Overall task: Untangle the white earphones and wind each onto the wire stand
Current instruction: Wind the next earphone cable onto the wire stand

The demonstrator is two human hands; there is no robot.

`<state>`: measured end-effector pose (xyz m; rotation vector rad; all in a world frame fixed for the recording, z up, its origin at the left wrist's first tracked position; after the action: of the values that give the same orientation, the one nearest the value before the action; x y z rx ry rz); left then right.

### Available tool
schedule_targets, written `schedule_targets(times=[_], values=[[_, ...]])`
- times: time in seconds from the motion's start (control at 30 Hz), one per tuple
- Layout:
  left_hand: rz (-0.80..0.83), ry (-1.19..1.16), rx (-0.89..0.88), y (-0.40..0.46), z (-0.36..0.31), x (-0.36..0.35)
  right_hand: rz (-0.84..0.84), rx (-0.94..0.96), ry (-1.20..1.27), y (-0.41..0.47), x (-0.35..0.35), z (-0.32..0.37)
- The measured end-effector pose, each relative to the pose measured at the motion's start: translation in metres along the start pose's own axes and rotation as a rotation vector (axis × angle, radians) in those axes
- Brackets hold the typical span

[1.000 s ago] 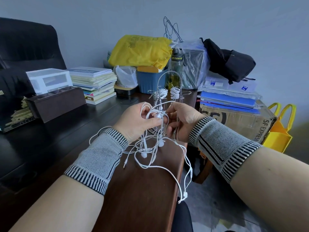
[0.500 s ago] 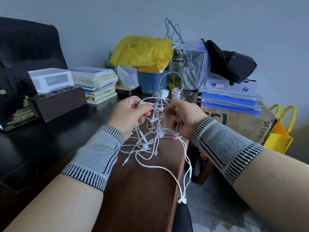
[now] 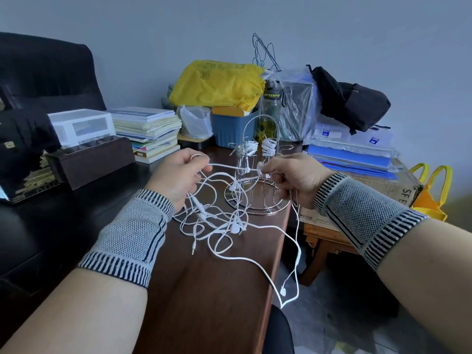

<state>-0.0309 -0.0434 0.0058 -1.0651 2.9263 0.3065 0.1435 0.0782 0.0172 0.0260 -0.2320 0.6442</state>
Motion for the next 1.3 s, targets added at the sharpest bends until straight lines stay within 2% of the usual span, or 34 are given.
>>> schedule_targets(times=[0.13,0.2,0.3,0.4,0.5,0.63,0.8,0.9,1.03,1.1,1.17,1.3], values=[[0.106,0.387,-0.054,-0.001,-0.001,0.004,-0.003,0.069,-0.128,0.002,0.002,0.007],[0.168,0.524,-0.057,-0.002,0.001,0.005,0.068,0.087,-0.205,0.001,0.003,0.010],[0.113,0.608,-0.067,0.000,0.002,0.008,0.142,0.074,-0.335,0.000,0.005,0.010],[-0.004,0.391,-0.030,0.004,0.003,0.010,0.122,0.069,-0.423,0.004,0.006,0.007],[-0.071,0.125,0.088,0.003,0.002,0.008,0.118,0.048,-0.350,0.008,0.007,0.002],[0.094,-0.250,0.291,-0.002,0.003,-0.002,0.119,0.035,-0.296,0.010,0.004,-0.004],[0.110,-0.330,0.354,-0.001,0.014,-0.017,0.144,-0.029,-0.472,0.011,0.001,-0.009],[0.102,-0.124,0.318,-0.002,0.018,-0.017,0.150,-0.061,-0.490,0.012,-0.001,-0.016],[0.263,0.622,0.125,-0.006,0.024,-0.020,0.132,-0.007,-0.403,0.013,0.001,-0.021],[0.329,0.860,0.106,-0.006,0.028,-0.022,0.121,0.007,-0.415,0.015,0.001,-0.022],[0.373,0.940,0.132,-0.006,0.031,-0.024,0.126,-0.008,-0.451,0.016,0.002,-0.023],[0.362,0.805,0.209,-0.005,0.030,-0.017,0.253,-0.070,-0.678,0.013,0.006,-0.023]])
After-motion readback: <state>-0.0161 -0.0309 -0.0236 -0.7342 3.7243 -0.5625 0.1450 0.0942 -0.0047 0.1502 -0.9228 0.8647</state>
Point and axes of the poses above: each hand's wrist, its own y-axis towards the middle knuckle, its own x-axis out of the back of the hand, z = x × y, the point moved 2 cm from there along y, towards the middle knuckle, and after that the axes turned 5 degrees about -y, right-handed, at the moved point
